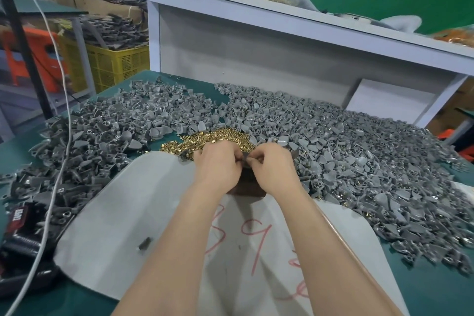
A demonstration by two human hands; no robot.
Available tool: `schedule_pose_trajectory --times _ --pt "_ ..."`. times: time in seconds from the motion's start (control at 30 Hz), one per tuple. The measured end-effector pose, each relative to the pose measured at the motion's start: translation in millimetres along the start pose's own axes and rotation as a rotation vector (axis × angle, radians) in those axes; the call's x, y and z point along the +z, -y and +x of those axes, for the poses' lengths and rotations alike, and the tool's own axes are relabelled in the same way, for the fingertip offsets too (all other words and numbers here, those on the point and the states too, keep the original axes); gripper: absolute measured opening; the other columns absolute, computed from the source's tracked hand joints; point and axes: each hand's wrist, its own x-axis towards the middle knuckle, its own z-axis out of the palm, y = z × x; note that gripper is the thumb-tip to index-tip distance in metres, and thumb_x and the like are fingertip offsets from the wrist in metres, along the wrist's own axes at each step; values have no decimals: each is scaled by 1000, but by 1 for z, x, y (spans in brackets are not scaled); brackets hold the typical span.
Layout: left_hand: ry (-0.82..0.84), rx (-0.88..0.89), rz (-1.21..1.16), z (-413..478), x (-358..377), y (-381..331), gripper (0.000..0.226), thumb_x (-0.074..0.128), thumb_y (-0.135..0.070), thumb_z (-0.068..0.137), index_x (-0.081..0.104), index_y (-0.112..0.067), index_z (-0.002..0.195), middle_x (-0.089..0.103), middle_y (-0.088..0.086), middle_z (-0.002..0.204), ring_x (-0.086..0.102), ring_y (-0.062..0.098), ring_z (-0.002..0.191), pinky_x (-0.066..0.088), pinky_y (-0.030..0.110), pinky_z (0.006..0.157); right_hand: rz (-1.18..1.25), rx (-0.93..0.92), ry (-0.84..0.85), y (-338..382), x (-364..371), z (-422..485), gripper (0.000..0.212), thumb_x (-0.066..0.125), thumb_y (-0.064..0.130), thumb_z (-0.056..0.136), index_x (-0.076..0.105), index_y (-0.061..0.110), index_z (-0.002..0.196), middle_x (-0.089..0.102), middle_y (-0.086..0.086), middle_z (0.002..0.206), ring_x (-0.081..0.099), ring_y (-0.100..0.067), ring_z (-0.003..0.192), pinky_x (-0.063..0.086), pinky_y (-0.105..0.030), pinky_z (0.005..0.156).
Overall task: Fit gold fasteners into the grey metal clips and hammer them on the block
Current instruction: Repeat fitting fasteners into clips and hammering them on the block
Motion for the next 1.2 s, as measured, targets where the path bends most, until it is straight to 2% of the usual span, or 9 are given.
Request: schedule_pose_trajectory --times 0.17,0.23,0.3,0.4,0.6,0.83,0.93,1.03,1.2 --pt "9 3 -31 0 -2 1 10 59 -24 90 68 -28 89 67 -7 99 52 23 108 31 40 95 236 97 -111 -26 -21 -5 25 54 16 94 67 17 116 69 -2 111 63 -19 100 47 -36 97" --pt "17 0 -39 0 -2 1 9 60 -24 90 68 -28 89 67 -7 98 53 23 108 31 41 96 41 203 -136 -45 -29 -8 17 58 27 92 68 18 102 69 -1 95 62 -20 89 49 -33 83" --pt "19 -3 -40 0 -2 1 8 61 -26 90 68 -29 89 67 -7 98 53 23 107 33 41 97 -188 304 10 -55 -29 -15 22 60 38 89 61 16 86 62 -3 79 59 -24 77 44 -30 67" --pt "18 -2 -45 -1 -2 1 6 62 -27 89 67 -28 86 67 -7 95 53 23 106 34 42 97 -196 351 137 -60 -19 -19 23 61 32 89 58 9 94 64 -11 92 59 -29 83 43 -30 68" --pt "2 5 -38 -1 -1 1 3 63 -26 87 66 -27 85 67 -6 93 54 22 104 35 42 95 105 258 -36 -58 -31 -17 16 53 24 93 48 11 99 66 -8 81 65 -25 75 52 -37 69" --pt "11 14 -58 -2 0 1 5 66 -24 84 65 -28 81 66 -7 92 54 23 103 35 40 95 73 111 -155 -34 -33 -23 25 63 28 87 52 14 70 46 2 58 45 -19 56 28 -27 48" --pt "10 32 -62 -2 0 1 8 65 -24 84 64 -28 77 62 -9 86 54 22 102 36 39 92 143 42 -128 -25 -35 -24 21 62 33 89 57 14 79 45 5 57 43 -15 55 28 -25 48" --pt "13 33 -39 -1 0 1 12 64 -25 86 61 -31 76 62 -9 87 54 23 104 37 39 92 198 -48 -144 -20 -41 -27 14 55 33 93 55 20 99 61 3 77 56 -17 70 38 -27 58" --pt "5 25 -1 -1 1 -1 7 62 -26 88 69 -26 85 68 -3 96 53 26 106 34 39 91 155 -142 -338 -21 -46 -37 18 49 29 96 59 22 109 63 0 80 61 -17 71 39 -28 63"
